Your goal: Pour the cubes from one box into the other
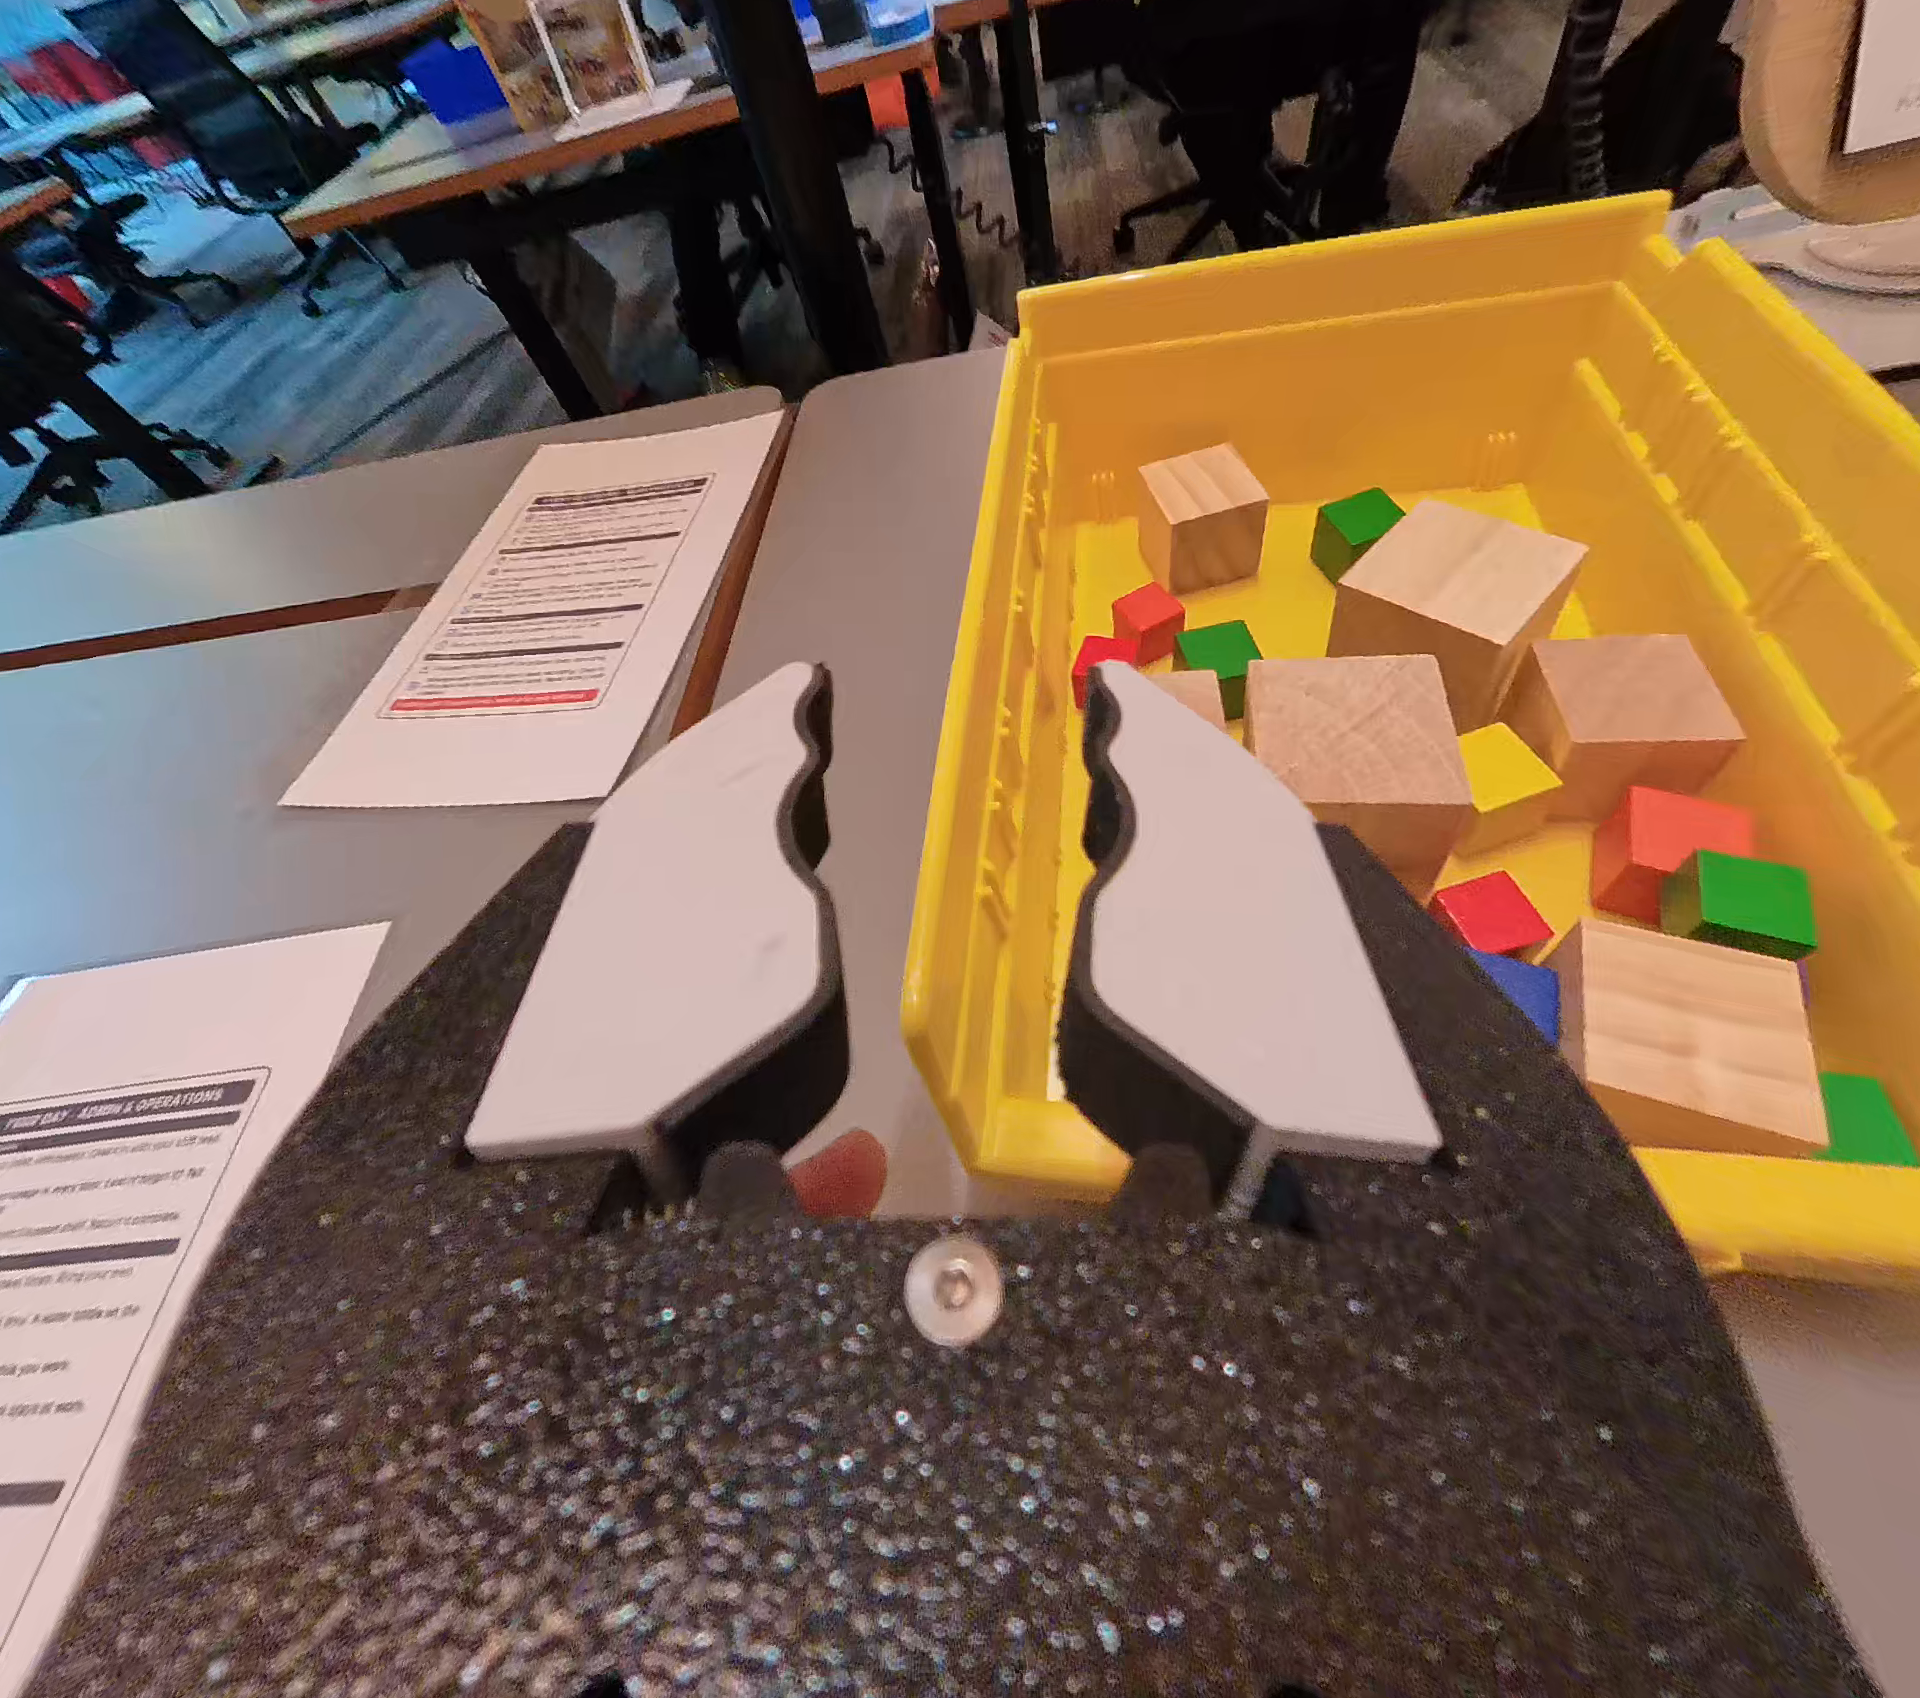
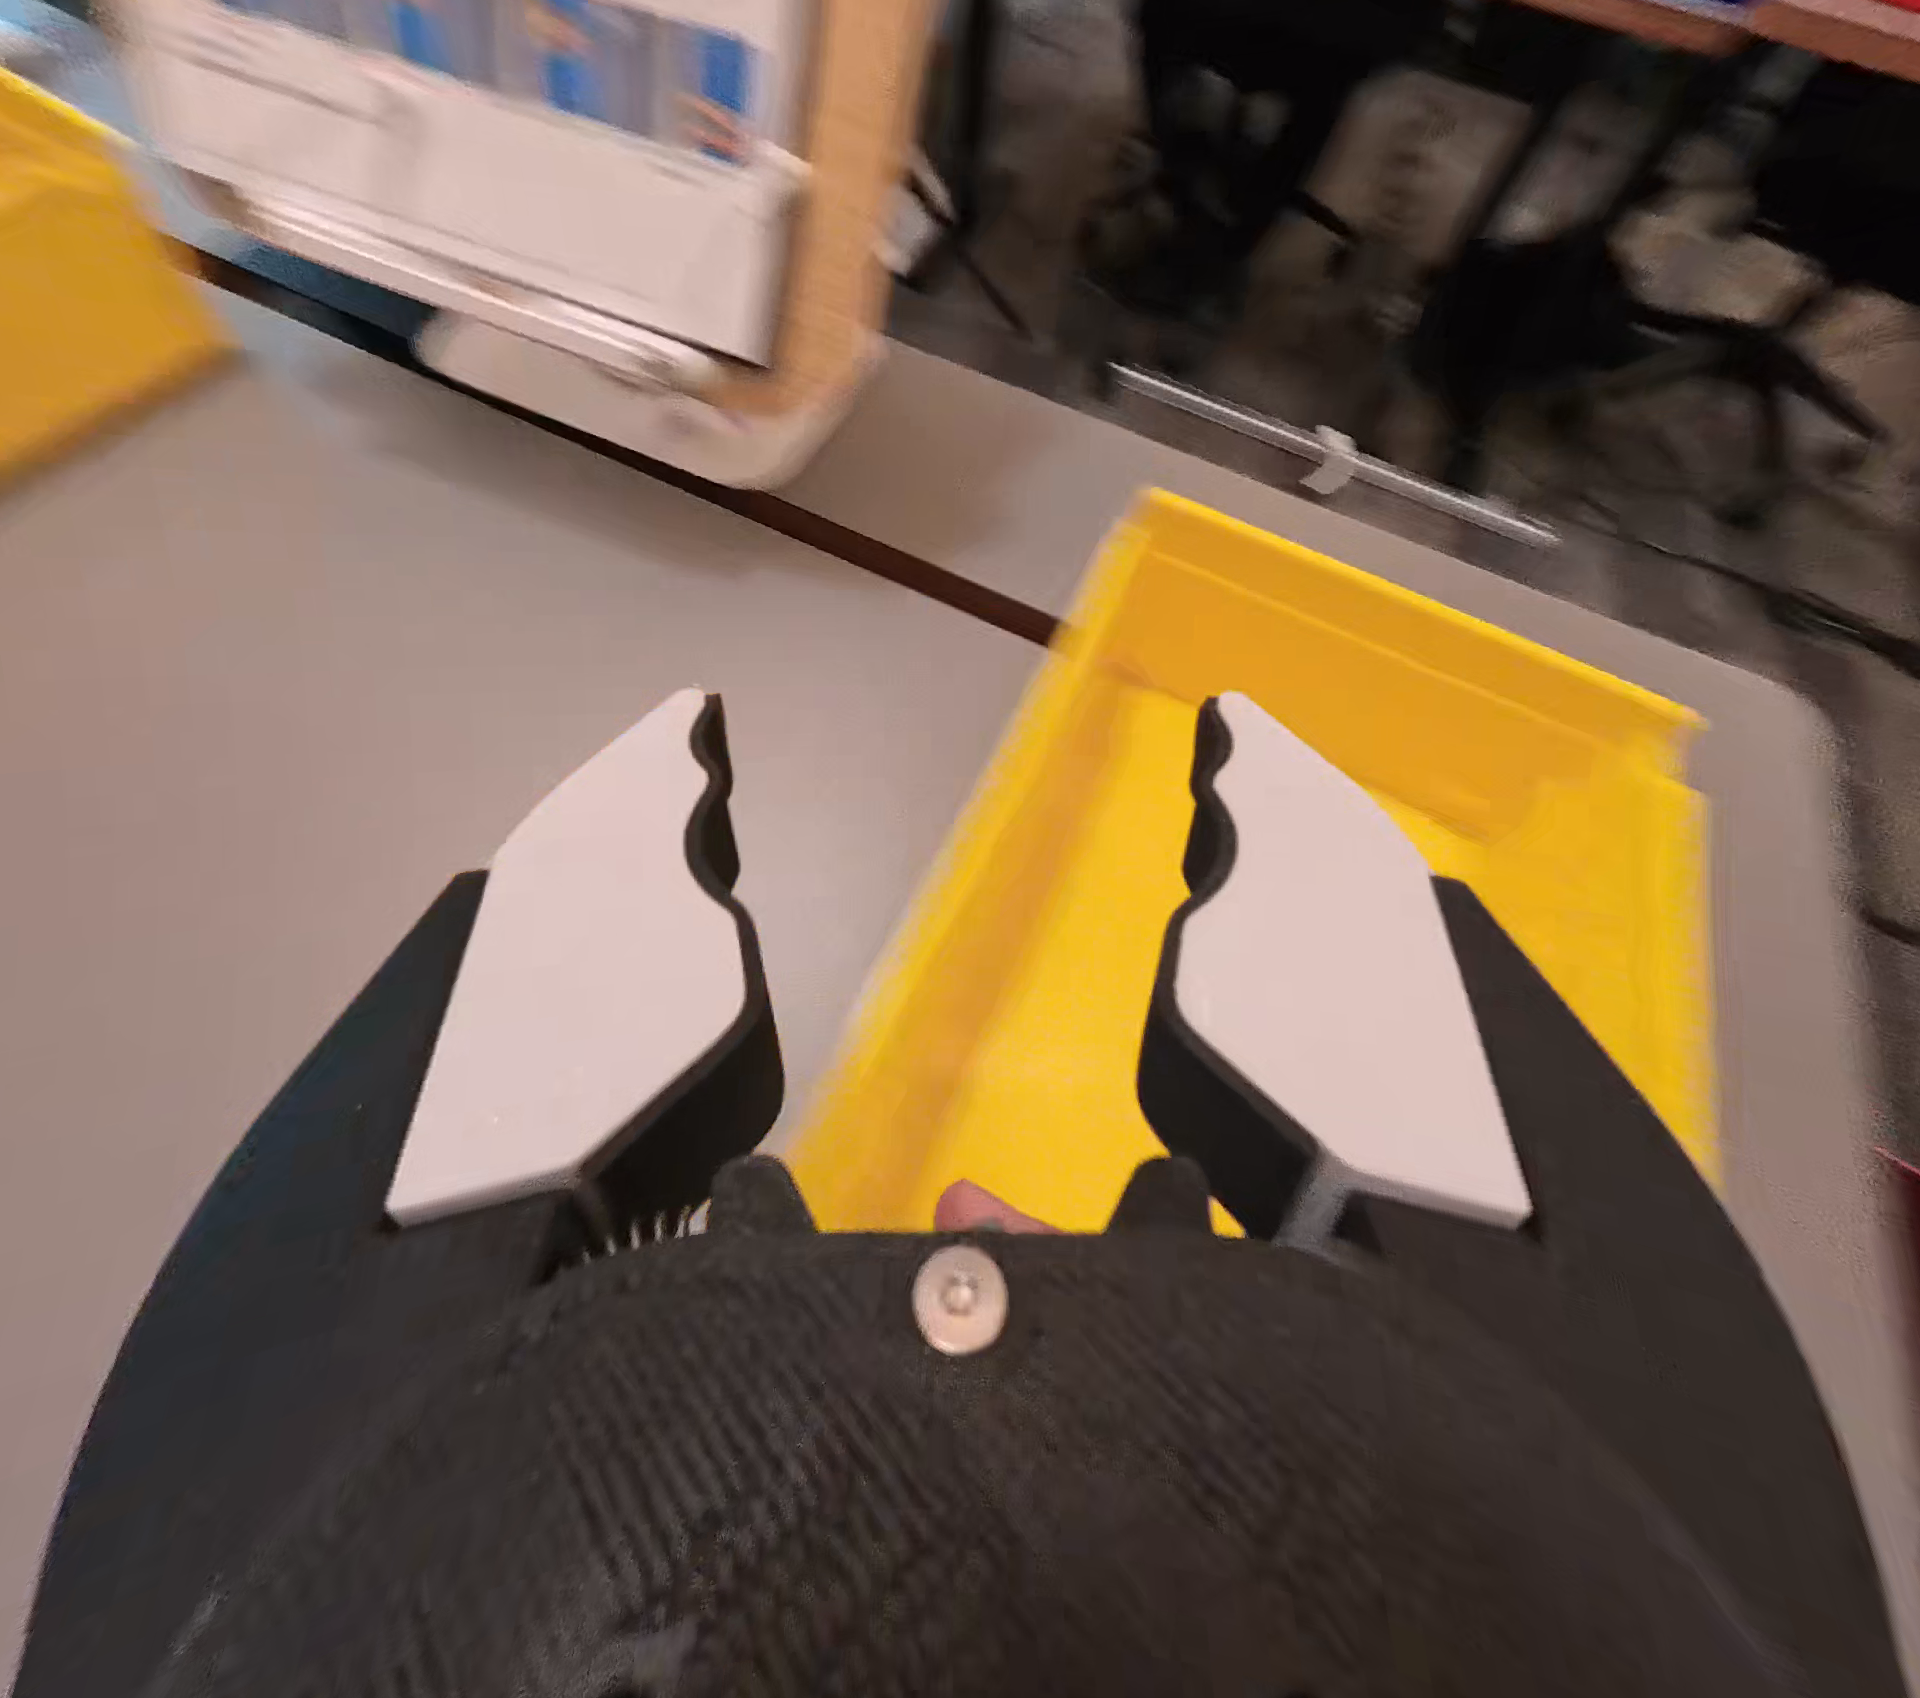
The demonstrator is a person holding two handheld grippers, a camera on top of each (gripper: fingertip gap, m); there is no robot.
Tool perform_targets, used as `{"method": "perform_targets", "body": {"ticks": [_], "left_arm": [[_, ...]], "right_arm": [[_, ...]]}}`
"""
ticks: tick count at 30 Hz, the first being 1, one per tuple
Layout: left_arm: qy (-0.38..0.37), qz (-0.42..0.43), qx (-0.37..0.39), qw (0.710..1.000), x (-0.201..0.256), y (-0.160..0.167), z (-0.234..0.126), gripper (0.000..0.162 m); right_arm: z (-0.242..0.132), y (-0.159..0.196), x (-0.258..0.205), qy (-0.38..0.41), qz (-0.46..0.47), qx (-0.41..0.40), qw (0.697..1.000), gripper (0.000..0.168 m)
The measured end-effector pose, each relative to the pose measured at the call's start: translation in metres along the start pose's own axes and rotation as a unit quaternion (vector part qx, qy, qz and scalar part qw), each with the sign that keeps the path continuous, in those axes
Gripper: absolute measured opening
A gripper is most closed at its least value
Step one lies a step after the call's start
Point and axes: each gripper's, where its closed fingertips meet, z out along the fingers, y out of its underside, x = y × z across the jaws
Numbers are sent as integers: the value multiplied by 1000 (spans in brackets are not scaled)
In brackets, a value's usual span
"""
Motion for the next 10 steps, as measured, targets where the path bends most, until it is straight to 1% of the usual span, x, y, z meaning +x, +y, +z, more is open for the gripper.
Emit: {"method": "perform_targets", "body": {"ticks": [3, 5, 8, 10], "left_arm": [[30, -16, -37, 999, 1, 0, 2, 52], [53, -15, -73, 996, 1, 0, 4, 63], [92, 16, -147, 985, 2, 4, 10, 72], [96, 26, -181, 979, -3, 1, 19, 72]], "right_arm": [[26, -29, -85, -99, 78, 27, 992, 88], [47, -40, -141, -157, 103, 20, 982, 92], [88, -46, -210, -182, 87, -11, 979, 95], [115, -50, -252, -200, 91, -30, 975, 95]]}}
